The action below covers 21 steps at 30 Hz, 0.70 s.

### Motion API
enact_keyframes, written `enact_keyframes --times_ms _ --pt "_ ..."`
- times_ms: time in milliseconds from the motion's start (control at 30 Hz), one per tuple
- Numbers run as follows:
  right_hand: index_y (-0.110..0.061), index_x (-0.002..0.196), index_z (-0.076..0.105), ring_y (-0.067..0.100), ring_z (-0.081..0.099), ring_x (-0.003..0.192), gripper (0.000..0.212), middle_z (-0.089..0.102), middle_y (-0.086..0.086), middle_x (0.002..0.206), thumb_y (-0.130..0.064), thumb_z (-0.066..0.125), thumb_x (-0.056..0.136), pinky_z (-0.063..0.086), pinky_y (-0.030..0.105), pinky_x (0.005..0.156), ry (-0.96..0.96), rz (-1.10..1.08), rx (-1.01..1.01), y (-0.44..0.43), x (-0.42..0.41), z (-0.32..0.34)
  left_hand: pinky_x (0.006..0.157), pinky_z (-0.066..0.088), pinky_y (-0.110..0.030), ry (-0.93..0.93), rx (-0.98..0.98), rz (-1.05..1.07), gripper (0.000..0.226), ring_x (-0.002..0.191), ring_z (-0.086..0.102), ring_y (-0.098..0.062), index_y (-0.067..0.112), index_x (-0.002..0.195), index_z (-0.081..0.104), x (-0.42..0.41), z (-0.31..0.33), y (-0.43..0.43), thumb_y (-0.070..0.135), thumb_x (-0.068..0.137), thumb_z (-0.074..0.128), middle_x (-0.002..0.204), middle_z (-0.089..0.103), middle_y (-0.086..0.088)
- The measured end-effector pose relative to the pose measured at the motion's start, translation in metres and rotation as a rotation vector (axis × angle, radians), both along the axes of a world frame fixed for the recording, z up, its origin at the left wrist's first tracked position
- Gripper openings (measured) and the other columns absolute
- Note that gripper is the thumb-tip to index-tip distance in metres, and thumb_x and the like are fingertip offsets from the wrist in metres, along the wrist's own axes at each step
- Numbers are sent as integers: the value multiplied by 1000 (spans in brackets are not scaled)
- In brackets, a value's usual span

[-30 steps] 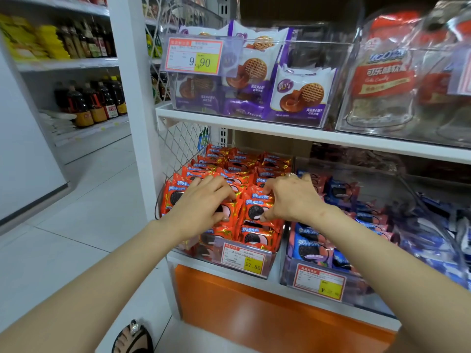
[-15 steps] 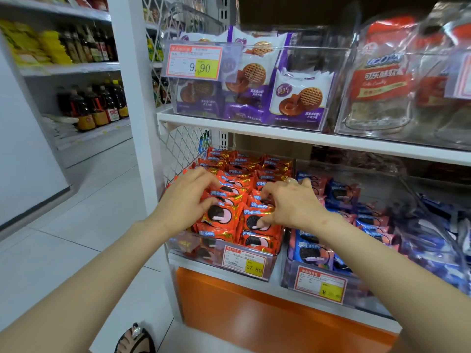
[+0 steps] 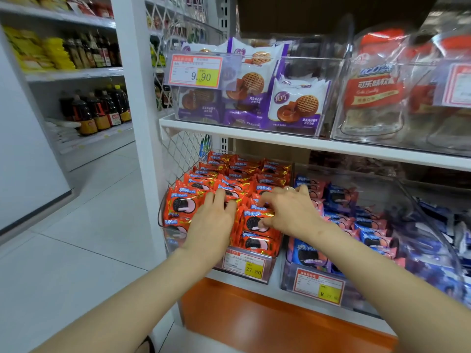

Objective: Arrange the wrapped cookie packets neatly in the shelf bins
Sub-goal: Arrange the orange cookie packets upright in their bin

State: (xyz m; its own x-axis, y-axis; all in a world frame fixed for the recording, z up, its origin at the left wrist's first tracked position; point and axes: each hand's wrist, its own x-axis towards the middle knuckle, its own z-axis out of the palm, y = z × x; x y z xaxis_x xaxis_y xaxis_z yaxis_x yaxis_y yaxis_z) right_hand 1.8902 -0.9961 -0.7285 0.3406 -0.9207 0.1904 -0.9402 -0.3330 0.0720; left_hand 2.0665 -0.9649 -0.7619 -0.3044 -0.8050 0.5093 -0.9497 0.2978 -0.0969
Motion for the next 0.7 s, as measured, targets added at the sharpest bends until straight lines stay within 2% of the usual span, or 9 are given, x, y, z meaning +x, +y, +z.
enact_keyframes --times_ms 67,133,200,300,433,700 --pt "-34 122 53 20 46 117 49 56 -3 124 -58 60 80 25 38 92 -29 3 7 4 -2 -1 48 44 -27 32 47 -18 43 88 56 -26 9 98 64 4 -2 -1 6 60 83 98 56 -10" --pt "-35 122 53 18 45 118 50 56 -5 124 -60 58 80 24 37 92 -78 12 22 8 -4 -1 68 47 -33 80 107 -93 39 107 48 -24 12 117 57 12 -2 -5 15 80 69 115 49 -7" --pt "-36 121 54 16 44 119 47 56 -7 123 -60 58 81 25 36 94 -145 23 31 14 -6 2 83 46 -34 129 144 -190 38 113 46 -21 15 121 56 23 9 -5 19 85 65 120 48 -4" --pt "-35 119 57 17 47 116 39 58 -7 120 -53 59 84 27 35 96 -245 37 -14 18 -14 11 82 47 -38 241 22 -203 30 100 54 -26 12 104 64 46 35 -5 13 76 74 104 58 -6" --pt "-30 115 61 16 50 106 30 61 -7 109 -42 61 87 30 34 94 -341 73 -89 21 -21 15 77 45 -39 408 -75 -24 18 99 55 -29 12 99 64 74 51 3 10 81 68 99 59 -7" --pt "-26 117 63 23 47 109 28 60 0 110 -32 58 90 28 35 87 -248 271 -124 24 19 0 77 46 -39 389 145 174 16 102 54 -26 12 103 59 81 36 17 14 86 59 103 57 -6"
